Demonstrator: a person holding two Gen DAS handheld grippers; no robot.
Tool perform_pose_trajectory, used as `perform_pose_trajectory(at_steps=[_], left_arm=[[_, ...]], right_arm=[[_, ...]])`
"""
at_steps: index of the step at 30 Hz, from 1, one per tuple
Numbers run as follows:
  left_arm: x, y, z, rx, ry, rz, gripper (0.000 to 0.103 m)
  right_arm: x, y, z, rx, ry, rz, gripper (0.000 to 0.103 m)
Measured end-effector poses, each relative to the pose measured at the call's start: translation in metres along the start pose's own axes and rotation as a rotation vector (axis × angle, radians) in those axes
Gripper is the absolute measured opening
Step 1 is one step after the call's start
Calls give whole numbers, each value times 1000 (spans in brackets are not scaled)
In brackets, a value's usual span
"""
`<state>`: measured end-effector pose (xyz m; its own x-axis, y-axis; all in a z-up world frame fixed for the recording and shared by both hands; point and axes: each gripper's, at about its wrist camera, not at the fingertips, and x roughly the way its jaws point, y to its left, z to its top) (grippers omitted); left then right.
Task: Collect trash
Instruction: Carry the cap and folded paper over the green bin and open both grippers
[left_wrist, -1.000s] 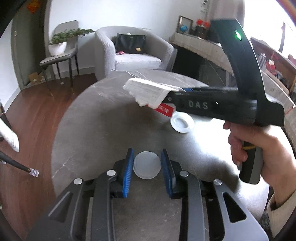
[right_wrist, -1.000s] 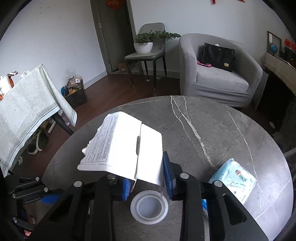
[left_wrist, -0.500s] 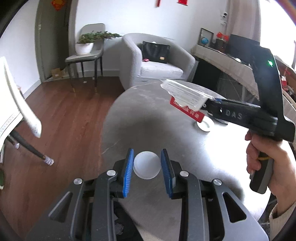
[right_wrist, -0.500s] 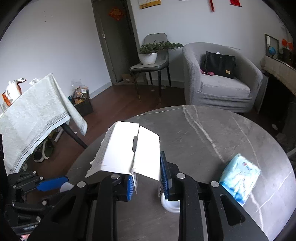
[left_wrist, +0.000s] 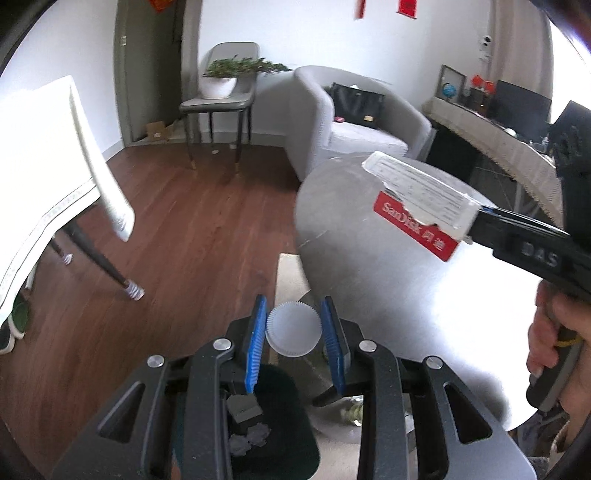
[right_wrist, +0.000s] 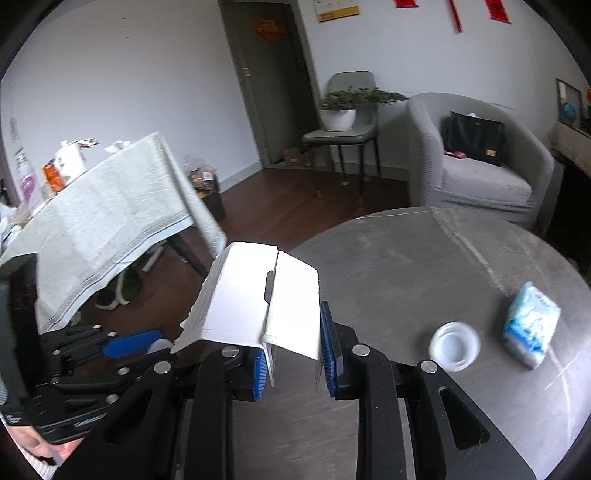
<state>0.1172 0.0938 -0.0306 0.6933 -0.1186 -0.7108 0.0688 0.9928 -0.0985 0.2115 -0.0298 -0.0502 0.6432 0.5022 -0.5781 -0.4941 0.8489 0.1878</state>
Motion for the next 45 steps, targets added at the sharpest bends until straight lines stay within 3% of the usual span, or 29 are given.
perform_pose_trajectory(at_steps=[11,22,30,35,45], left_arm=[[2,56,-37,-111,86,58,32],[33,100,-80,-210,260,79,32],[62,123,-113,-238,395,65,32],[72,131,-131,-273,464,15,32],[55,145,-128,-262,392,23,59]], right_arm=[[7,63,-22,-89,50,62,25],[20,110,-35,-124,110,89,25],[43,131,-44,-145,180,84,25],[66,144,-55,-168,254,57,25],[109,155,-76,-187,382,12,25]])
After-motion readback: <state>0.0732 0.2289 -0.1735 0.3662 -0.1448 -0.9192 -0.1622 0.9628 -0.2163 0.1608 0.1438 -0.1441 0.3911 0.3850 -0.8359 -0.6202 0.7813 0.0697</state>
